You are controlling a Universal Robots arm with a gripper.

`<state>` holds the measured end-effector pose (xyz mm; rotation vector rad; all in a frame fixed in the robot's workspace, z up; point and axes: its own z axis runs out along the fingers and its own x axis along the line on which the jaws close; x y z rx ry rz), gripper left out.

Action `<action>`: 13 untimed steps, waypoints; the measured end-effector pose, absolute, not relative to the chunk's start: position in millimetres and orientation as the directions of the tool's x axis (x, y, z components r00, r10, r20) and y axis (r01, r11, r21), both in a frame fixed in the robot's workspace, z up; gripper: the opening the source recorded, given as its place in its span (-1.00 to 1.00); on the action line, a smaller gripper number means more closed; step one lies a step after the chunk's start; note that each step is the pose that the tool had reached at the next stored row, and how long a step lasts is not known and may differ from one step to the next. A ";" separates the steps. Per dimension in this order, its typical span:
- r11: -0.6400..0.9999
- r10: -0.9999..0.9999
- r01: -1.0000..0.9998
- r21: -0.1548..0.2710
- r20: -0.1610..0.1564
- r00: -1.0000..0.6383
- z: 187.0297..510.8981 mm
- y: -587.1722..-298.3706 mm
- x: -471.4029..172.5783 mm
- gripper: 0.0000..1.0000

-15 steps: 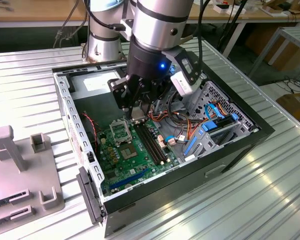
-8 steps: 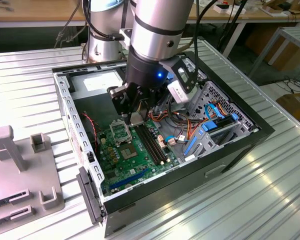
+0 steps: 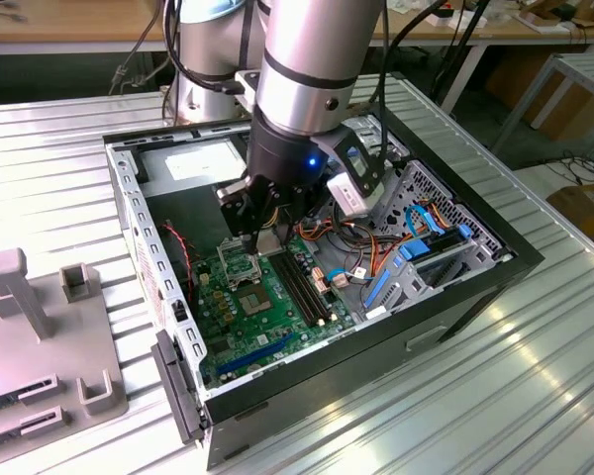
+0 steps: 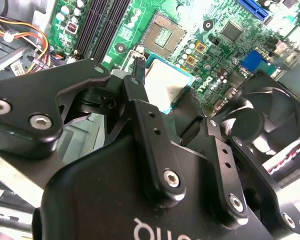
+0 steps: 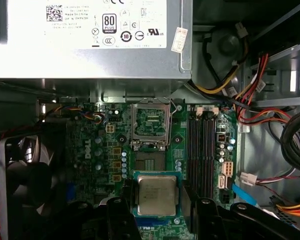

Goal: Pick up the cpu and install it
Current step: 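Place the cpu into insertion slot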

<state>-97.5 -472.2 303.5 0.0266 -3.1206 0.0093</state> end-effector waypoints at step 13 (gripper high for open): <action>1.000 -0.017 -0.017 -0.006 0.021 -1.000 276.2 -473.7 -97.5 -0.06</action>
